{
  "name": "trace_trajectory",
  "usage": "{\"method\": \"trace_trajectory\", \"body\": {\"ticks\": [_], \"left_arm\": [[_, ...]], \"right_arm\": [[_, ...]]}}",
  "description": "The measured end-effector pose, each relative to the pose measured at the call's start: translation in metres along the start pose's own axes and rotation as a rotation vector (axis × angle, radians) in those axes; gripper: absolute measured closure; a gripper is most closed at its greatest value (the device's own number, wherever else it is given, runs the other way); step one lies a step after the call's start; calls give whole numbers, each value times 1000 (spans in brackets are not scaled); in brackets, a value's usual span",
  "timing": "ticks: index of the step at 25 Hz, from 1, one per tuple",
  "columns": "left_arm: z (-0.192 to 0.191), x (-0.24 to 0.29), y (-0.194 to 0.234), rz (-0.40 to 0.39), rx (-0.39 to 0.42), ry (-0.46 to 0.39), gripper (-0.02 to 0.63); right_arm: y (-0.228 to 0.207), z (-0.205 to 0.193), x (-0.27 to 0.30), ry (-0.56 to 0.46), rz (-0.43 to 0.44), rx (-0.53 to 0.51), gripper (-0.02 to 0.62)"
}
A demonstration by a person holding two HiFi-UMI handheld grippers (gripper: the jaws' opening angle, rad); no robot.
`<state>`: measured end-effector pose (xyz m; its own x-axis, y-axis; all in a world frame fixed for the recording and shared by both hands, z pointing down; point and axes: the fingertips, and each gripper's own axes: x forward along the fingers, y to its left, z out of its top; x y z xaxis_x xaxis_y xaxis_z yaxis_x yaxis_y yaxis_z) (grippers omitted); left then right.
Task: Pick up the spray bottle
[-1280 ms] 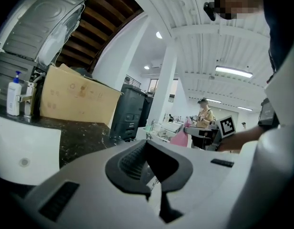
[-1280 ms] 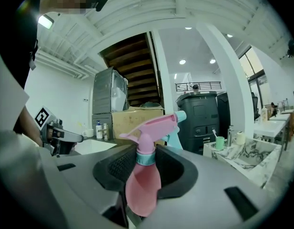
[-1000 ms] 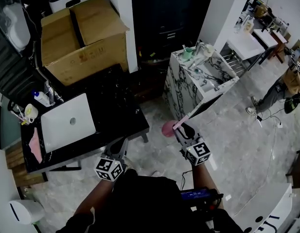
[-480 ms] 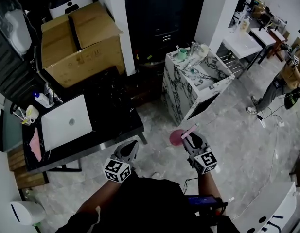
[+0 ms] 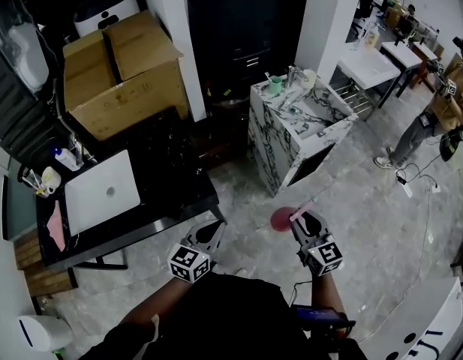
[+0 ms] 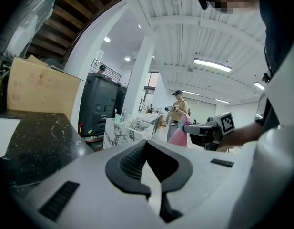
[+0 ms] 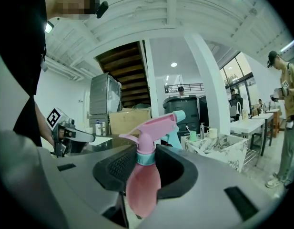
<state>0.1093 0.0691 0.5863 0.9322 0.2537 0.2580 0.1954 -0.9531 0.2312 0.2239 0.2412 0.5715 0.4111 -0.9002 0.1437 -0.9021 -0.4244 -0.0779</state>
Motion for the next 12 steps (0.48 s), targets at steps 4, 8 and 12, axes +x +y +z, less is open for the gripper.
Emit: {"method": "trace_trajectory", "body": {"ticks": [4,8,12], "left_arm": [[2,4,-8,-22,9,6,598],[2,7,-13,-39,17,9,598],[1,6,-15,-44,17,8,598]], "right_arm": [[-2,0,-7,-4,-12,3,449],[-3,-2,-14,-5,-31,12,449],[0,-3,-20,-7,-34,14,449]]}}
